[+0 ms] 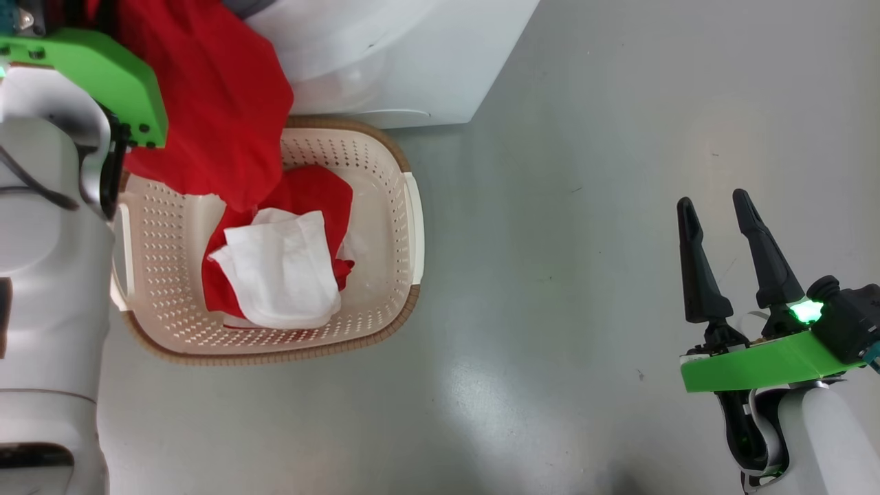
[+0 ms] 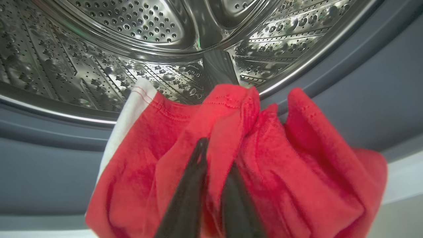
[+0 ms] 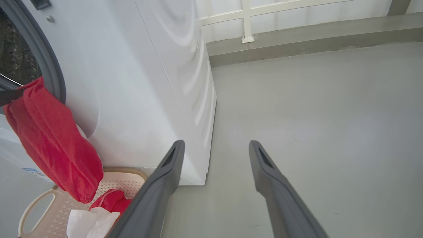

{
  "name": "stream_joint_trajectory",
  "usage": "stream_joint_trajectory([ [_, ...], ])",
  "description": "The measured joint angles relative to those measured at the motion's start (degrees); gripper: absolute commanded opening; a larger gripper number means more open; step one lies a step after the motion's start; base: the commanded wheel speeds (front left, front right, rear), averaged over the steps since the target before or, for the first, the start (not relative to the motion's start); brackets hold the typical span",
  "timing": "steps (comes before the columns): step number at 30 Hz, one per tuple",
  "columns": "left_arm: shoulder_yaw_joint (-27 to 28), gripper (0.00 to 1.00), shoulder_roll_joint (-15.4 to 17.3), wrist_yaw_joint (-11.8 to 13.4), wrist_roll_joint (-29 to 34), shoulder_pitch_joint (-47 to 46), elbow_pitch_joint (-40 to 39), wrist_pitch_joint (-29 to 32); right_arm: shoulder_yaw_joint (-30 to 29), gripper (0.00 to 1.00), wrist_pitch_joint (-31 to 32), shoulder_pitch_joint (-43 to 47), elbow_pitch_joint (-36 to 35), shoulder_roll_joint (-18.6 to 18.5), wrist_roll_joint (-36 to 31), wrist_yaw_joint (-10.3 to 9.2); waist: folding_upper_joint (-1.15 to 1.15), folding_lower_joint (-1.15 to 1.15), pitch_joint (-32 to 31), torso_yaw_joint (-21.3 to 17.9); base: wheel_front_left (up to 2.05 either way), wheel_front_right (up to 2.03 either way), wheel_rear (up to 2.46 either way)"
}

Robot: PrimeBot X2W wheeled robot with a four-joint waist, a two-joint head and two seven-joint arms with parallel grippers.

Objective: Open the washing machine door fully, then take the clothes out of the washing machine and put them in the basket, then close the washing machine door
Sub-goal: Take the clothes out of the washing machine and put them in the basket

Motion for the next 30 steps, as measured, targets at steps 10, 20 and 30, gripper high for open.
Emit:
stream_joint_trajectory([
  [10, 0.57, 0.00, -0.48, 0.00, -1.82, 0.05, 2.30, -8.98, -0.10, 1.00, 0.01, 0.01, 0.02, 0.02, 0.00, 0.00, 0.00, 0.00, -0.68, 0.59, 0.00, 0.00, 0.00],
  [20, 6.11, 0.00, -3.52, 1.83, -4.83, 11.96, -21.97, -11.12, -0.75, 1.00, 0.00, 0.36, 0.02, 0.03, -0.01, 0.00, 0.00, 0.00, -2.69, 1.96, 0.00, 0.00, 0.00],
  [30, 10.58, 0.00, -7.82, 2.05, -4.87, 30.21, -46.46, -11.27, -0.62, 1.00, 0.00, 0.37, -0.02, -0.02, -0.01, 0.00, 0.00, 0.00, -3.10, 2.67, 0.00, 0.00, 0.00],
])
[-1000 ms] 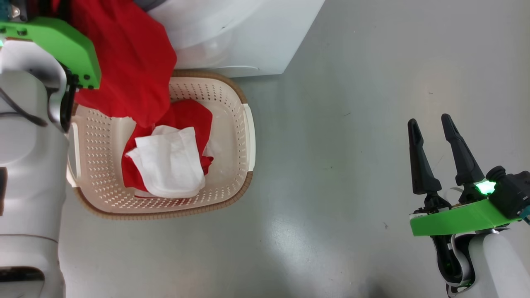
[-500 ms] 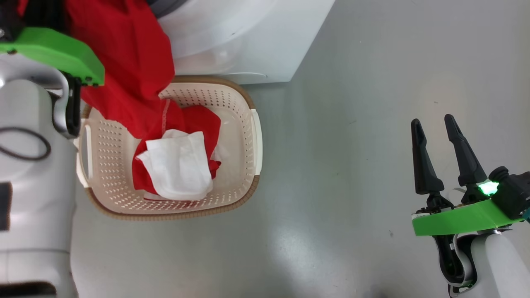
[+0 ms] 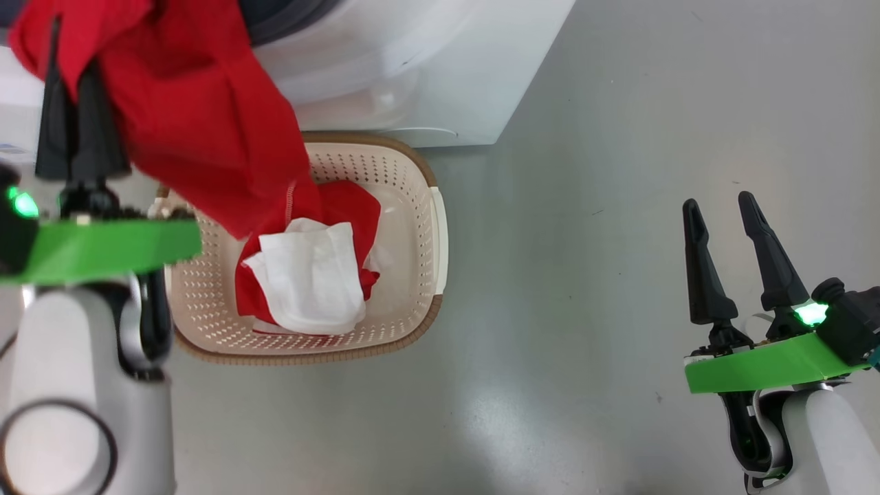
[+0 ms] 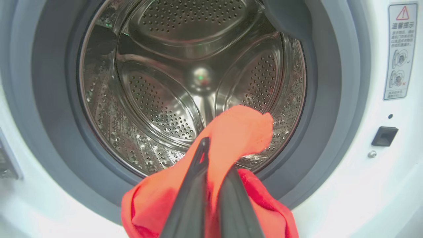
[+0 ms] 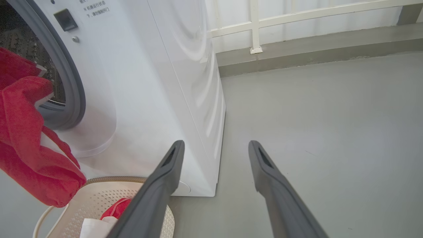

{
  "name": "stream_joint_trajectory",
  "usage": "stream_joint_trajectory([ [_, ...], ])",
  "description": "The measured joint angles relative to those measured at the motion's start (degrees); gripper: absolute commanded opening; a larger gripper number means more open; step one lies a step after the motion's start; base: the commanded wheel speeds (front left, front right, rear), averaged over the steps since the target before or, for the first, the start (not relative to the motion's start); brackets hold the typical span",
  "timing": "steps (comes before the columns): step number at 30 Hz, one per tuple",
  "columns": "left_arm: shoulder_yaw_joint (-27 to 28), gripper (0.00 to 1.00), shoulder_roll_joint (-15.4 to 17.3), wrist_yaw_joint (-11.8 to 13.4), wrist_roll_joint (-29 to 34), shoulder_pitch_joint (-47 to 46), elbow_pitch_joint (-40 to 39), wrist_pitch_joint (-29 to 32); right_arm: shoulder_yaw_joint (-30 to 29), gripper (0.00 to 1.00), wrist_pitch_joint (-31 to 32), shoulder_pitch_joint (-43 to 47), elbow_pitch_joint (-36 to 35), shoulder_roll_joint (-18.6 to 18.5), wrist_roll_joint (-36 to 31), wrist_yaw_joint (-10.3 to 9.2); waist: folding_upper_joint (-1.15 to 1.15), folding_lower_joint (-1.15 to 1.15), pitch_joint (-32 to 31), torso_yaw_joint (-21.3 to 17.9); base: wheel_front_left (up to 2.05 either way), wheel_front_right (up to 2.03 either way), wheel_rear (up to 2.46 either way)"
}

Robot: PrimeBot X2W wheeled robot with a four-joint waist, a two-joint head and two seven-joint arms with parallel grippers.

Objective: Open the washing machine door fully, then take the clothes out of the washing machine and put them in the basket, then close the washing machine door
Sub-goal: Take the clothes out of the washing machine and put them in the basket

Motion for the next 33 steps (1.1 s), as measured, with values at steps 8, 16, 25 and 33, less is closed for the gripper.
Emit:
stream_joint_trajectory([
  [8, -2.91, 0.01, -0.34, 1.65, -3.89, 9.19, -6.72, 0.00, -0.02, 1.00, 0.01, -0.01, -0.04, -0.04, 0.00, 0.00, 0.00, 0.00, 0.74, 0.30, 0.00, 0.00, 0.00],
  [16, -8.43, 0.00, -0.34, 3.56, -6.38, 12.54, -2.57, 0.01, 0.05, 1.00, 0.00, -0.04, -0.14, -0.02, 0.00, 0.00, 0.00, 0.00, 1.78, 0.10, 0.00, 0.00, 0.00],
  [25, -10.78, 0.00, -0.24, 2.43, -6.57, 12.51, 10.77, 0.01, 1.31, 1.00, 0.01, -0.03, 0.30, 0.02, 0.01, 0.00, 0.00, 0.00, 1.10, -1.38, 0.00, 0.00, 0.00],
  [33, -12.66, 0.00, -0.21, 0.44, -3.76, 8.03, 23.65, 0.02, 1.21, 1.00, 0.01, -0.02, -0.13, 0.05, 0.02, 0.00, 0.00, 0.00, 2.65, -1.93, 0.00, 0.00, 0.00],
])
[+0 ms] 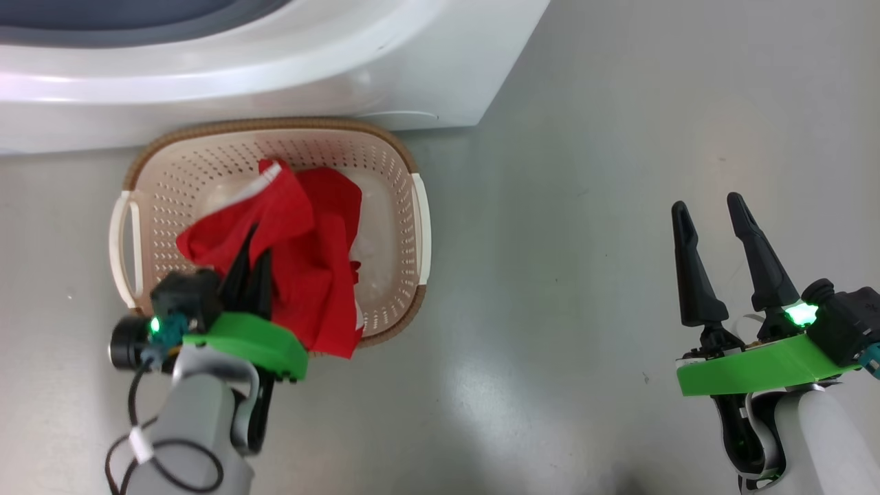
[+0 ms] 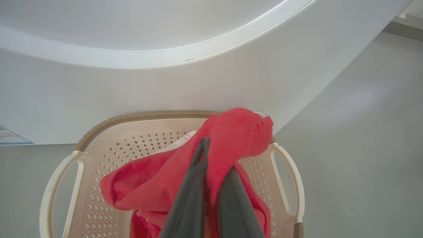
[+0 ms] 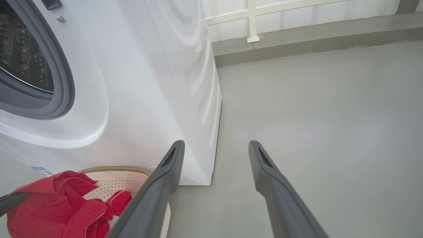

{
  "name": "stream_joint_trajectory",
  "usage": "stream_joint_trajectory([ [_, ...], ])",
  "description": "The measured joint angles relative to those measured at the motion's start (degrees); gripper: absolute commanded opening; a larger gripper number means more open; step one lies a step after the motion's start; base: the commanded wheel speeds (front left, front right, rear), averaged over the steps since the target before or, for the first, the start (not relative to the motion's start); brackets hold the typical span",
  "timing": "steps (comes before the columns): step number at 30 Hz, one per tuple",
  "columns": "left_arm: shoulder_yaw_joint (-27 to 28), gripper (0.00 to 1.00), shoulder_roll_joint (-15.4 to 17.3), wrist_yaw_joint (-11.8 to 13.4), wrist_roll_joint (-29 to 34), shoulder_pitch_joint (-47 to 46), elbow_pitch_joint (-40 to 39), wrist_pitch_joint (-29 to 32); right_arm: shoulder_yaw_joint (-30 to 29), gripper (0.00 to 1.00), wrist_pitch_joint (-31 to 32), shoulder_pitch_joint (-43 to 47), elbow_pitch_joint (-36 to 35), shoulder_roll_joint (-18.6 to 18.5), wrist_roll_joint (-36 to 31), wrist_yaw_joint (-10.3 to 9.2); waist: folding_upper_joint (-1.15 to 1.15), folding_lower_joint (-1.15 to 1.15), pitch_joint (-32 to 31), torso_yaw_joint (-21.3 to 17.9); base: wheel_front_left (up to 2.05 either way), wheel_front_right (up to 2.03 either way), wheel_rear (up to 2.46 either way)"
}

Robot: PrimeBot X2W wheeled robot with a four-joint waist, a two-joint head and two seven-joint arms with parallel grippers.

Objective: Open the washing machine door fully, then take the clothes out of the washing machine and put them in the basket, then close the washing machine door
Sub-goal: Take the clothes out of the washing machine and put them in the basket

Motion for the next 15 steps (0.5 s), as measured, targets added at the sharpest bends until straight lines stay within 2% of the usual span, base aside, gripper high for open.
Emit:
stream_joint_trajectory([
  [10, 0.48, 0.00, -0.05, -0.54, 5.34, -8.12, 9.88, -0.01, 0.01, 1.00, 0.00, -0.26, -0.53, 0.02, 0.00, 0.00, 0.00, 0.00, 3.15, -0.85, 0.00, 0.00, 0.00],
  [11, 0.63, 0.07, -0.07, -0.54, 5.69, -8.77, 10.78, 0.00, 0.07, 1.00, 0.00, -0.31, -0.53, 0.03, 0.01, 0.00, 0.00, 0.00, 3.42, -0.98, 0.00, 0.00, 0.00],
  [13, 1.13, 0.35, -0.09, -0.55, 6.03, -9.83, 12.17, 0.00, 0.12, 1.00, -0.01, -0.43, -0.53, 0.04, 0.15, 0.00, 0.00, 0.00, 3.83, -1.27, 0.00, 0.00, 0.00],
  [14, 1.44, 0.35, -0.08, -0.56, 6.12, -10.24, 12.52, -0.01, 0.12, 1.00, 0.00, -0.52, -0.52, 0.04, 0.27, 0.00, 0.00, 0.00, 3.98, -1.42, 0.00, 0.00, 0.00],
  [15, 1.71, 0.48, -0.10, -0.70, 6.13, -10.56, 12.81, -0.01, 0.12, 1.00, -0.01, -0.71, -0.49, 0.04, 0.42, 0.00, 0.00, 0.00, 4.10, -1.55, 0.00, 0.00, 0.00],
])
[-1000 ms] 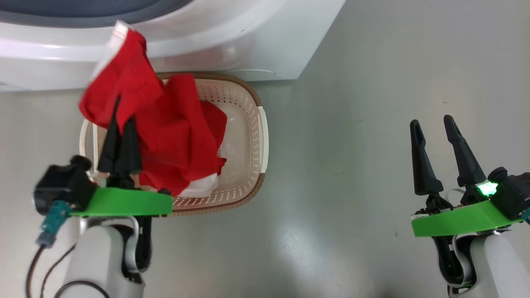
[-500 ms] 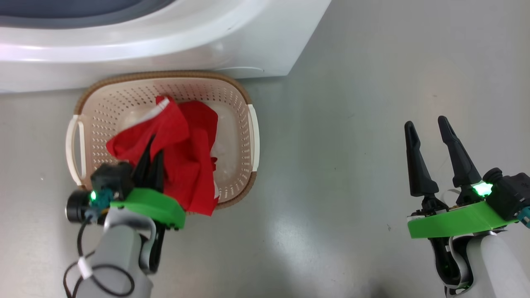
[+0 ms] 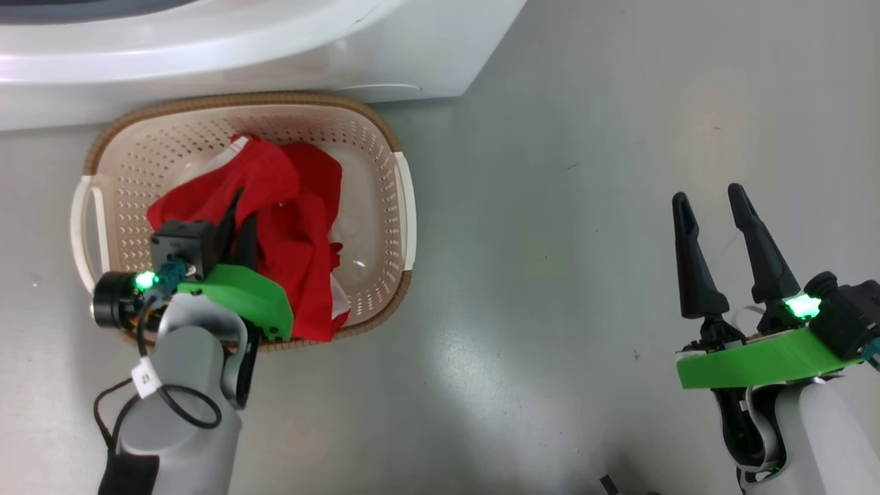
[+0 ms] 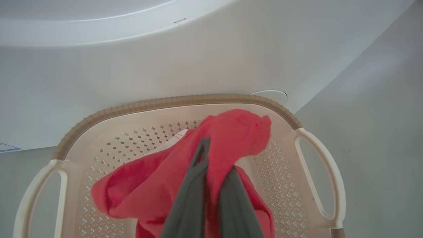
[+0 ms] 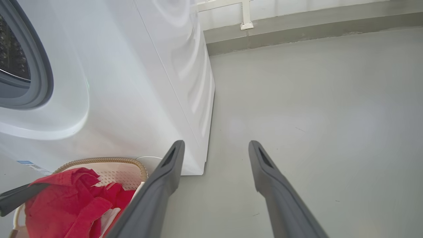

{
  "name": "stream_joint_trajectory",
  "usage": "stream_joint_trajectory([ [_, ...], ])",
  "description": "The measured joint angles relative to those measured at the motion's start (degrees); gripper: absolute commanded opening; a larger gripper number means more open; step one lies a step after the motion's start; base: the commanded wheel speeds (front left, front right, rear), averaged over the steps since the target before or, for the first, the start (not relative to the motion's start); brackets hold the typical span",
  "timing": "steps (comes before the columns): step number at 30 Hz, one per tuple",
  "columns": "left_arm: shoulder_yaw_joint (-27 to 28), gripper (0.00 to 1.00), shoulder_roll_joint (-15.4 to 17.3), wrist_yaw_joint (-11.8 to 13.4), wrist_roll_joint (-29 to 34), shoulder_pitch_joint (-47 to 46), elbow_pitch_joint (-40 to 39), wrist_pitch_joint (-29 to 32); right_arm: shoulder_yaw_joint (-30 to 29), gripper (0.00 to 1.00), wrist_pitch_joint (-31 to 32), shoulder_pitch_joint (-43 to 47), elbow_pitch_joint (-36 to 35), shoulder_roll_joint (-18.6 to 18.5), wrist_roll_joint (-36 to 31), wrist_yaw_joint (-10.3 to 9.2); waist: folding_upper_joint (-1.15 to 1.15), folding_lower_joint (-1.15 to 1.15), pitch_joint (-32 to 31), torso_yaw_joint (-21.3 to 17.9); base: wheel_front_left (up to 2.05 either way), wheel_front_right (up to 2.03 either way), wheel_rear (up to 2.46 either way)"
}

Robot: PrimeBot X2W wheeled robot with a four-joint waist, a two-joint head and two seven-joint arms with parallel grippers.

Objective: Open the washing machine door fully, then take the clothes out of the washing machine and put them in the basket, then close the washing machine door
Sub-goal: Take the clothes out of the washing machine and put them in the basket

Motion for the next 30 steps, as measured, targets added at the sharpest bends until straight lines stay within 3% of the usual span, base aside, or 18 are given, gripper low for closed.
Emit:
stream_joint_trajectory([
  [1, 0.25, 0.81, -0.01, -0.15, 0.05, -0.33, 0.36, 0.01, 0.00, 1.00, 0.01, -0.27, 0.01, 0.00, 0.02, 0.00, 0.00, 0.00, 0.07, -0.12, 0.00, 0.00, 0.00],
  [2, 0.42, 1.00, -0.02, -0.20, 0.19, -0.57, 0.56, 0.00, 0.00, 1.00, 0.00, -0.48, 0.01, 0.00, 0.02, 0.00, 0.00, 0.00, 0.09, -0.21, 0.00, 0.00, 0.00],
  [18, 1.02, 1.00, -0.11, -0.31, -0.10, -0.37, 0.18, 0.00, -0.30, 1.00, 0.00, -0.56, 0.76, 0.01, 0.11, 0.00, 0.00, 0.00, -2.38, 0.38, 0.00, 0.00, 0.00],
  [30, 3.50, 1.00, -0.23, -1.81, -0.74, 7.40, -8.48, 0.00, -1.11, 1.00, 0.01, 0.40, 1.99, 0.01, -0.04, 0.00, 0.00, 0.00, -8.93, 1.11, 0.00, 0.00, 0.00],
])
